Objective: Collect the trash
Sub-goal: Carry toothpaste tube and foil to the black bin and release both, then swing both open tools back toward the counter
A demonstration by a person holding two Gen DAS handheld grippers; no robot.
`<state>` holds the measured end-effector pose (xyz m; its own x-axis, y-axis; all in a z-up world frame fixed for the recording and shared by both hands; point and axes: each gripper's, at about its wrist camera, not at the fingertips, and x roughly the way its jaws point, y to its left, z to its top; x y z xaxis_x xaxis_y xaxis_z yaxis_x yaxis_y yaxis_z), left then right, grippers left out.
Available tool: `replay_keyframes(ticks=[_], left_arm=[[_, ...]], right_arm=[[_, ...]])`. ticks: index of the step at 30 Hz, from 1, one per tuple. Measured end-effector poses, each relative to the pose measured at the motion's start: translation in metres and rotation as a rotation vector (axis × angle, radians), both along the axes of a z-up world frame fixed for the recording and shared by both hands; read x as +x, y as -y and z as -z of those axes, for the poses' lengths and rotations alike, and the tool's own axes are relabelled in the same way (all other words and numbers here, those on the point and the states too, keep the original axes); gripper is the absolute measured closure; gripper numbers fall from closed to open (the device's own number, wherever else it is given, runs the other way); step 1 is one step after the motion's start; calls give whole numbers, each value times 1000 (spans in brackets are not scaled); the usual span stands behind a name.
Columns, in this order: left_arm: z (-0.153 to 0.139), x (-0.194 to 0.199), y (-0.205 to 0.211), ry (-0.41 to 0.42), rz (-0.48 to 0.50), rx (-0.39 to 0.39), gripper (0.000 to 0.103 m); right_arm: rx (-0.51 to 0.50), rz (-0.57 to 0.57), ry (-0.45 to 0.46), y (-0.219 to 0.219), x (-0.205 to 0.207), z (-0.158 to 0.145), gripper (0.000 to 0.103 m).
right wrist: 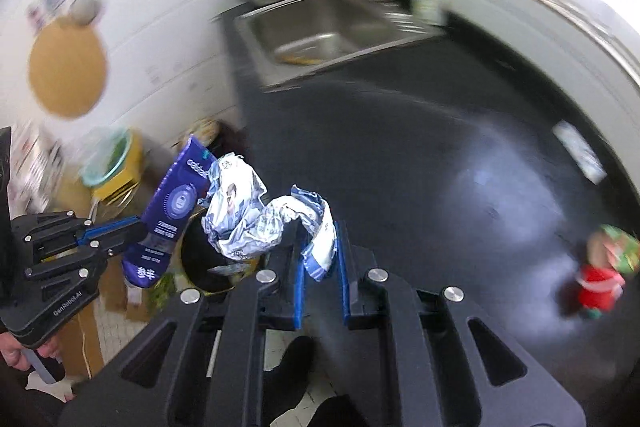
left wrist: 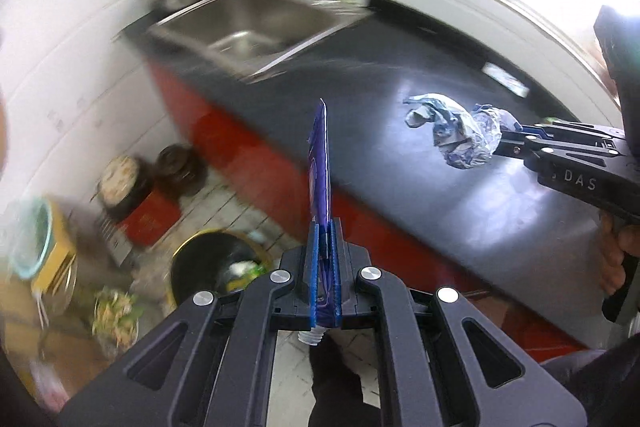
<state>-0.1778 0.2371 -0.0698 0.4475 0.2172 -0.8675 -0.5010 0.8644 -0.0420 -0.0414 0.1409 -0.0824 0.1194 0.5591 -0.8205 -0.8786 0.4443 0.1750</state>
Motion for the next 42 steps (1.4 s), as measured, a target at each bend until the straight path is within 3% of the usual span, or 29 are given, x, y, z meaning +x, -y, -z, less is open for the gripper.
replay_keyframes(ticks=[7, 14, 19, 27, 28, 29, 30, 31, 32, 33, 42], left_arm=[[32, -73, -61, -37, -172, -34, 99], [94, -112, -106, -46, -280, -104, 99], [141, -121, -129, -58, -341, -158, 98], [184, -121, -155, -71, -369, -195, 98], [185, -120, -156, -67, -366, -196, 98], [188, -118, -157, -73, -357, -199, 98], [190, -117, -158, -84, -356, -198, 90], [193, -116, -160, -95, -358, -207, 64], [194, -118, -162, -91, -365, -208, 45], [192, -120, -162, -82, -376, -191, 26], [182, -124, -158, -88, -393, -180, 20]], right_arm=[[-51, -179, -59, -103, -64, 33, 89], [-176, -225, -183, -186, -96, 114, 89], [-258, -232, -216, -221, -110, 160, 89], [-314, -225, -254, -241, -108, 192, 88], [-328, -226, -260, -244, -108, 196, 86], [-332, -225, -255, -244, -107, 198, 74], [-328, -225, -256, -246, -107, 199, 47], [-320, -223, -260, -244, -106, 198, 33], [-307, -222, -256, -243, -105, 196, 26], [-304, -222, -254, -243, -104, 195, 26], [-273, -216, -258, -227, -95, 171, 25]])
